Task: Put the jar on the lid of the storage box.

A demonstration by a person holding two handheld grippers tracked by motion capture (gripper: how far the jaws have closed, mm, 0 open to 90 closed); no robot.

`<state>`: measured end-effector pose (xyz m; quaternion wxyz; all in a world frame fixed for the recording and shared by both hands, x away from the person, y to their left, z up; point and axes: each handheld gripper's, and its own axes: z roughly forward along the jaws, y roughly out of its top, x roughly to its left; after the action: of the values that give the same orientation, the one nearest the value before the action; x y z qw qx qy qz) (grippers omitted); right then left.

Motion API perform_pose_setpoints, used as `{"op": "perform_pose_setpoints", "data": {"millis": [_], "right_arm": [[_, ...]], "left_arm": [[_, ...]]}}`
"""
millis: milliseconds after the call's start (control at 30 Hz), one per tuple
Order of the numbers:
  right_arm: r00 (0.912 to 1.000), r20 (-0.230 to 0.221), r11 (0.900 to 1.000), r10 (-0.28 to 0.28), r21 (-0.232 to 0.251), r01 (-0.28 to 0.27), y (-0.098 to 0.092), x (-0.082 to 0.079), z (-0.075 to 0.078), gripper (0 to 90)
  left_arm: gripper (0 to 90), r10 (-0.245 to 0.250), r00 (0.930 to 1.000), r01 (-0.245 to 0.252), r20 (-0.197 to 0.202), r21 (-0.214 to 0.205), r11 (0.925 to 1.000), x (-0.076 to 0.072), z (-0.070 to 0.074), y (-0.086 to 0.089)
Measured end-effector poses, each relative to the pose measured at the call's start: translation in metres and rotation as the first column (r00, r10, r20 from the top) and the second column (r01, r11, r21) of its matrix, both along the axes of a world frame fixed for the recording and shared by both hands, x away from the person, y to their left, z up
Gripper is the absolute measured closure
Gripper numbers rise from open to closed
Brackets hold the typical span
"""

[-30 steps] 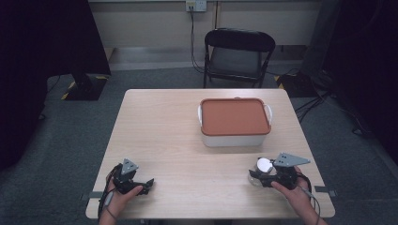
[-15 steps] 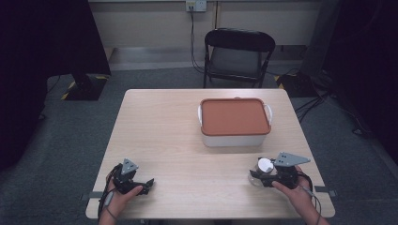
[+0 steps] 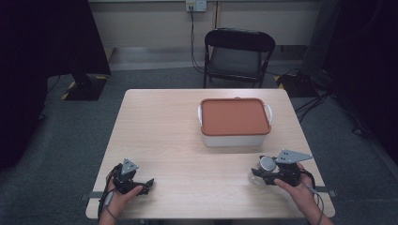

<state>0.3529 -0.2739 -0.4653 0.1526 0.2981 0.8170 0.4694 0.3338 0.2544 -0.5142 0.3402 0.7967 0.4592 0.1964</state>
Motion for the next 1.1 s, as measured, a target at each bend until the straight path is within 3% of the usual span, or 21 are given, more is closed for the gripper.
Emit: {"op": "perform_pose_setpoints", "data": {"millis": [533,1100], "right_arm": [[0.9997,-0.014,0.9994,0.018,-0.030,-0.018,0.001,0.007,0.012,35.2],[0.9994,-0.021,0.9994,0.027,-0.024,-0.027,0.001,0.019,0.026,35.4]], "left_arm": [[0.4,0.000,1.0000,0.000,0.000,0.000,1.0000,0.000,0.000,0.000],[0.4,0.000,1.0000,0.000,0.000,0.000,1.0000,0.000,0.000,0.000]]}}
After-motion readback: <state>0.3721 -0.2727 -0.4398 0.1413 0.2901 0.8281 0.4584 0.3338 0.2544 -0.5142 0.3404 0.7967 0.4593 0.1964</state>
